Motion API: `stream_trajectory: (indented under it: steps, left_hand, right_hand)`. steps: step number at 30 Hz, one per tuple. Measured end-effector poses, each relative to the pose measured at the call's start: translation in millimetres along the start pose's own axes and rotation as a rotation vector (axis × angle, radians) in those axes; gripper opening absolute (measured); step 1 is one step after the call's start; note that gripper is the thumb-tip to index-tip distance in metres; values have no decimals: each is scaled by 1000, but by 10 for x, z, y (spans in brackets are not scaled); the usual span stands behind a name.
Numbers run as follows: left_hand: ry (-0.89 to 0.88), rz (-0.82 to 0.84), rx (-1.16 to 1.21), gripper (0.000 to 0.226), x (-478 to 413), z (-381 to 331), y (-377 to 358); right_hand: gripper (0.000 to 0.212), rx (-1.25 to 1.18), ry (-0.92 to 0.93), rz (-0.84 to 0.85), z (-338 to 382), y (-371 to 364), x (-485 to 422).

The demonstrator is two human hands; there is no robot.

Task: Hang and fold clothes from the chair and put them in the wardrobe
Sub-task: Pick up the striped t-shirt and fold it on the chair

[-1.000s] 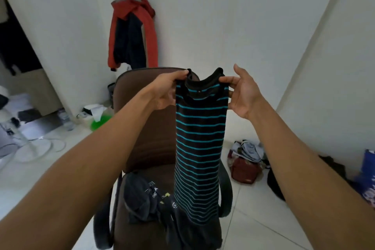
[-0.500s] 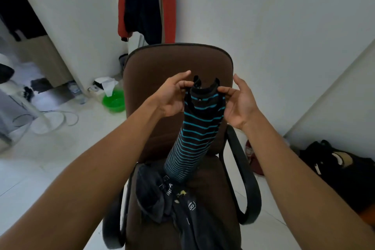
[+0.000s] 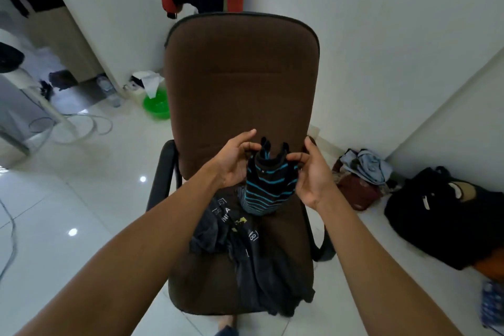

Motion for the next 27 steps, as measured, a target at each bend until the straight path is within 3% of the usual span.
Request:
stream_trajectory:
  steps: [9, 14, 20, 24, 27]
  left_hand:
    - [252, -189, 125, 48, 898, 2289, 47]
    - [392, -228, 217, 72, 1201, 3165, 54]
    - [345, -318, 266, 25, 1051, 3097, 221]
    - [183, -386, 195, 28, 605, 2640, 583]
    - [92, -451, -80, 30, 189, 2299, 1011]
  right_hand:
    - [55, 44, -346, -167, -1665, 719, 1197]
    - [53, 43, -500, -217, -2279, 963, 1649]
    - [48, 28, -503, -221, -2307, 1084, 1285]
    - [27, 142, -403, -201, -2037, 1214, 572]
    - [20, 405, -317, -178, -1808, 1316, -36]
Point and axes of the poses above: each hand's wrist, its own x-axis away from the middle knuckle, its own y-axis out of the back of the hand, z = x × y, the point moved 6 cm from there along -x, towards the middle knuckle, and after that the axes turned 12 degrees about z, right-handed, at the moved point
